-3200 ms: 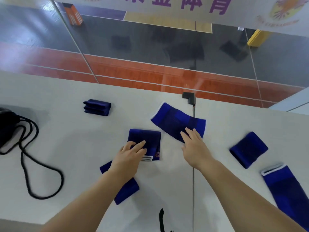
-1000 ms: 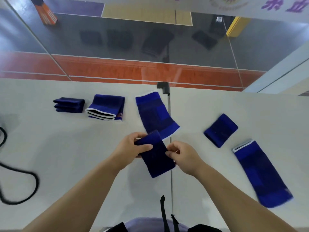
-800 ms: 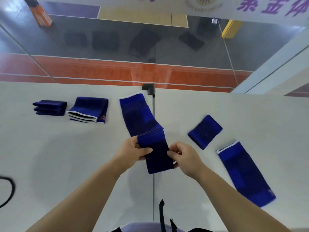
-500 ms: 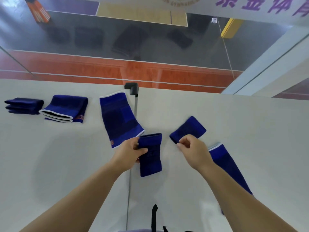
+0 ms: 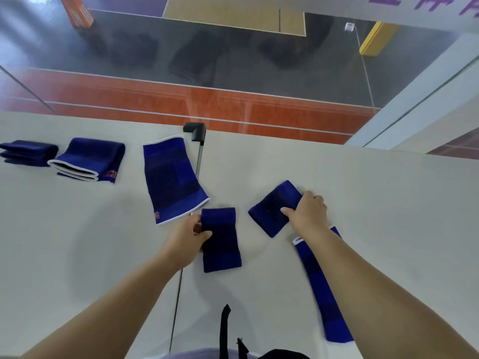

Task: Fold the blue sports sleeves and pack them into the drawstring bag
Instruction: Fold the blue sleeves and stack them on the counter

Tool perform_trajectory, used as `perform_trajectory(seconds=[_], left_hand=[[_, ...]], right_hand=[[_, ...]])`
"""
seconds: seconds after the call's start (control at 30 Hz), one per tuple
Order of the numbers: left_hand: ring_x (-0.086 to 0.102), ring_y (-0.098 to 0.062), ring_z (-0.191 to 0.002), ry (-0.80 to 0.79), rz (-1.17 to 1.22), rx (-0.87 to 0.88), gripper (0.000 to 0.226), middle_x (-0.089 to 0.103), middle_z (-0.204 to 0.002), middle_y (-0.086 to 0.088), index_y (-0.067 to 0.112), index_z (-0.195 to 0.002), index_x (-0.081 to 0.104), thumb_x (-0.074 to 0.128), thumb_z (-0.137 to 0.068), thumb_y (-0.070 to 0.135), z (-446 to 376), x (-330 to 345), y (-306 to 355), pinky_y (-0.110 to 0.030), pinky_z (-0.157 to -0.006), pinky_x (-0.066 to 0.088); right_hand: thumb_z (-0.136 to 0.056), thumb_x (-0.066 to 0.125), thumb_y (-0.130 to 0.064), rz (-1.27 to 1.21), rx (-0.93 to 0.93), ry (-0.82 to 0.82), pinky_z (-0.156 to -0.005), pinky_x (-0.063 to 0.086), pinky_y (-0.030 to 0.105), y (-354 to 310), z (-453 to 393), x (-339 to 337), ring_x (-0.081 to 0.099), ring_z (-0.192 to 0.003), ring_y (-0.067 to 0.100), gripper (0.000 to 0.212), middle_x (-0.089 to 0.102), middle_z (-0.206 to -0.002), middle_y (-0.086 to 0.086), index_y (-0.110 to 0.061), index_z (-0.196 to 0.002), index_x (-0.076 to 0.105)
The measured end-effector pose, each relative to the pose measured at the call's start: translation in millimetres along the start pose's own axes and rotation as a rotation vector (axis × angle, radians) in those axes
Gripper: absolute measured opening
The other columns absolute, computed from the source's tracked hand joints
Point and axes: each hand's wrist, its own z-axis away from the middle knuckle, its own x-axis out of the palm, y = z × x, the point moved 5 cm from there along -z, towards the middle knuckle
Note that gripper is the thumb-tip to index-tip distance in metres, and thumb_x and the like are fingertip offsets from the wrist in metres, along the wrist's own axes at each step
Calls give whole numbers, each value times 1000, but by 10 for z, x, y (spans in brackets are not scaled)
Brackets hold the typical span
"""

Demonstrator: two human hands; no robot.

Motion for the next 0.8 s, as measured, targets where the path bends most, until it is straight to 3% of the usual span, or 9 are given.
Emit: perform_trajectory(seconds=[0.13, 0.23, 0.33, 0.4, 0.5, 0.63, 0.8], left_hand=[[65, -26, -90, 17, 62, -14, 15, 67, -97, -7, 15, -103, 60, 48, -96, 14, 38, 24, 1, -48, -79, 57], [65, -26, -87, 22, 99, -20, 17, 66, -96, -9, 13, -102, 60, 44, -98, 15, 68, 35, 0, -45, -77, 58], [65, -26, -86, 20, 138, -49, 19, 65, -96, -12, 11, -100, 59, 41, -99, 16, 77, 29, -30, -42, -74, 58], [64, -33, -87, 12, 159, -59, 22, 65, -95, -18, 7, -98, 59, 40, -99, 18, 77, 18, -46, -50, -76, 57], [64, -40, -88, -14, 213, -66, 32, 64, -94, -25, 2, -97, 59, 36, -100, 24, 83, 18, -57, -57, -80, 54], [68, -30, -89, -52, 302, -60, 39, 69, -94, -13, 12, -102, 63, 31, -101, 33, 95, 46, -50, -45, -78, 58], [68, -26, -84, -86, 389, -71, 41, 70, -91, -9, 14, -105, 65, 31, -100, 38, 112, 53, -67, -35, -69, 56]], right_hand=[[-89, 64, -19, -148, -59, 49, -73, 43, 31, 15, 37, -38, 54, -96, 27, 34, 51, -120, 11, -8, -117, 49], [-95, 54, -21, -367, -137, 37, -55, 48, 27, 35, 179, -73, 58, -84, 20, 17, 60, -104, 1, -18, -111, 53], [-95, 53, -20, -563, -208, 10, -55, 48, 22, 29, 352, -161, 59, -64, 14, 9, 64, -86, -3, -28, -99, 56], [-93, 58, -17, -629, -241, -58, -50, 48, 22, 3, 433, -192, 54, -50, 13, 10, 65, -79, 2, -26, -96, 60], [-90, 61, -10, -690, -315, -296, -50, 47, 27, -103, 542, -148, 55, -55, 20, 13, 68, -80, 9, -21, -94, 66], [-89, 60, -3, -649, -388, -563, -47, 44, 23, -370, 671, 47, 57, -66, 14, 14, 66, -79, 4, -16, -91, 66], [-88, 60, -4, -513, -366, -609, -51, 46, 24, -664, 652, 428, 56, -67, 13, 18, 62, -77, -2, -22, -87, 61]])
